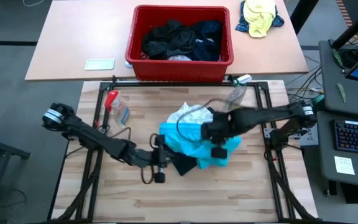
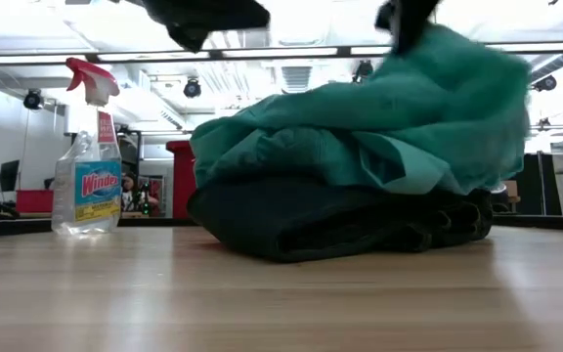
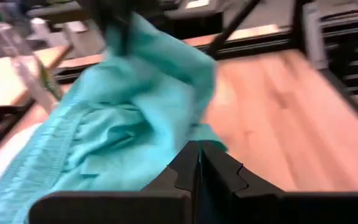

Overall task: Fold Laundry from Bin
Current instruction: Fold the light blue shorts

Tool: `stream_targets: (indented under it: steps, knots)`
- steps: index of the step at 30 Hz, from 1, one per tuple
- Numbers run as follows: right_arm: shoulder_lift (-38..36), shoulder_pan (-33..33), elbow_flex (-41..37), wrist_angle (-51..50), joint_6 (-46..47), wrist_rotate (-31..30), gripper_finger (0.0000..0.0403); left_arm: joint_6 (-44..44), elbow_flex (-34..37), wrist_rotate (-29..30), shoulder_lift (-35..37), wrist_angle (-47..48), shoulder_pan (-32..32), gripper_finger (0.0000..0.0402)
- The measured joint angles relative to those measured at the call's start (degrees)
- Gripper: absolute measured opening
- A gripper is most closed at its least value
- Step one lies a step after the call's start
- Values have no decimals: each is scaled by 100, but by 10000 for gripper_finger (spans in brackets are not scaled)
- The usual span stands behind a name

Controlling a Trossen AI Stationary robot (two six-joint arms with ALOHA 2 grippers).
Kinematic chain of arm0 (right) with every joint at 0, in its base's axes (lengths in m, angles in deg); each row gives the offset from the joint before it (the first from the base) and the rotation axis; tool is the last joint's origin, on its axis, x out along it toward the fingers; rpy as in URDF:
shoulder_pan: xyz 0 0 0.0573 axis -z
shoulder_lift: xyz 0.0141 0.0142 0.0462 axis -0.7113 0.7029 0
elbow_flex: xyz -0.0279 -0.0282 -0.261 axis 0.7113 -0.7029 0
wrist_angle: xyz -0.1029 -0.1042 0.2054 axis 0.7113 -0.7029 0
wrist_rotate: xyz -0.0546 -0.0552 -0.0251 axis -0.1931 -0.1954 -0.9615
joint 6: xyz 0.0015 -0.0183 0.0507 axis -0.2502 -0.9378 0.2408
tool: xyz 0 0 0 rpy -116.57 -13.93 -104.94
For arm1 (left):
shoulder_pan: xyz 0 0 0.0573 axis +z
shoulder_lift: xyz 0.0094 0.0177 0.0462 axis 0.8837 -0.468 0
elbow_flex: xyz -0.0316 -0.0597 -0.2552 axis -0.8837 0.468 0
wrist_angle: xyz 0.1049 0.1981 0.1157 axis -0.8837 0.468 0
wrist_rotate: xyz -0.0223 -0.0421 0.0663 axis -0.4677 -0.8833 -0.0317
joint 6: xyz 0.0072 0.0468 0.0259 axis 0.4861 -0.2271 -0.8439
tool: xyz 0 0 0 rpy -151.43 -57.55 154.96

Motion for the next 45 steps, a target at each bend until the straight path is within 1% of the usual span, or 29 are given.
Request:
stream_targets:
  steps: [2, 4, 6, 10, 13, 15, 18, 21, 24, 26, 28, 31, 34, 37, 39, 42, 45]
  knots:
    - [-5, -106, -482, 225, 234, 309, 46, -49, -221, 437, -252, 78, -2, 6]
    - [-11, -238, -885, 430, 477, 507, 66, -97, -482, 730, -433, 518, 26, 15]
    - [-11, -392, -1204, 438, 686, 624, 91, -92, -776, 791, -530, 1209, 75, 28]
    - [-105, -755, -1682, 410, 1309, 636, 146, -94, -1334, 863, -485, 2527, 210, 68]
    - [-230, -1009, -1893, 499, 1756, 600, 188, -199, -1489, 864, -391, 3056, 445, 106]
    - [-332, -1198, -1980, 604, 2103, 460, 214, -380, -1486, 824, -294, 3146, 639, 133]
    - [-535, -1522, -2065, 573, 2667, 112, 250, -629, -1384, 500, -206, 3254, 947, 173]
    - [-775, -1845, -2129, 562, 3262, -272, 280, -838, -1224, 360, -198, 3366, 1251, 207]
    - [-991, -2129, -2146, 583, 3786, -675, 303, -1227, -1105, 283, -173, 3482, 1573, 232]
    - [-1101, -2267, -2149, 593, 4088, -931, 314, -1409, -1066, 181, -173, 3546, 1780, 242]
    - [-1159, -2372, -2159, 603, 4315, -1141, 321, -1558, -1068, 125, -173, 3519, 1960, 246]
    - [-1174, -2464, -2160, 693, 4473, -1365, 326, -1779, -1070, -250, -151, 3515, 2214, 246]
    - [-1135, -2486, -2160, 723, 4474, -1472, 326, -1864, -1070, -985, -155, 3519, 2491, 240]
    - [-1077, -2486, -2170, 751, 4412, -1747, 325, -1855, -1070, -1629, -251, 3506, 2732, 233]
    - [-1060, -2484, -2173, 783, 4370, -1920, 325, -1860, -1064, -1762, -321, 3522, 2820, 228]
    - [-1060, -2484, -2173, 859, 4331, -2240, 325, -2056, -1064, -1766, -379, 3487, 2857, 211]
    - [-1064, -2470, -2173, 863, 4329, -2652, 325, -2299, -1064, -1768, -461, 3369, 2855, 171]
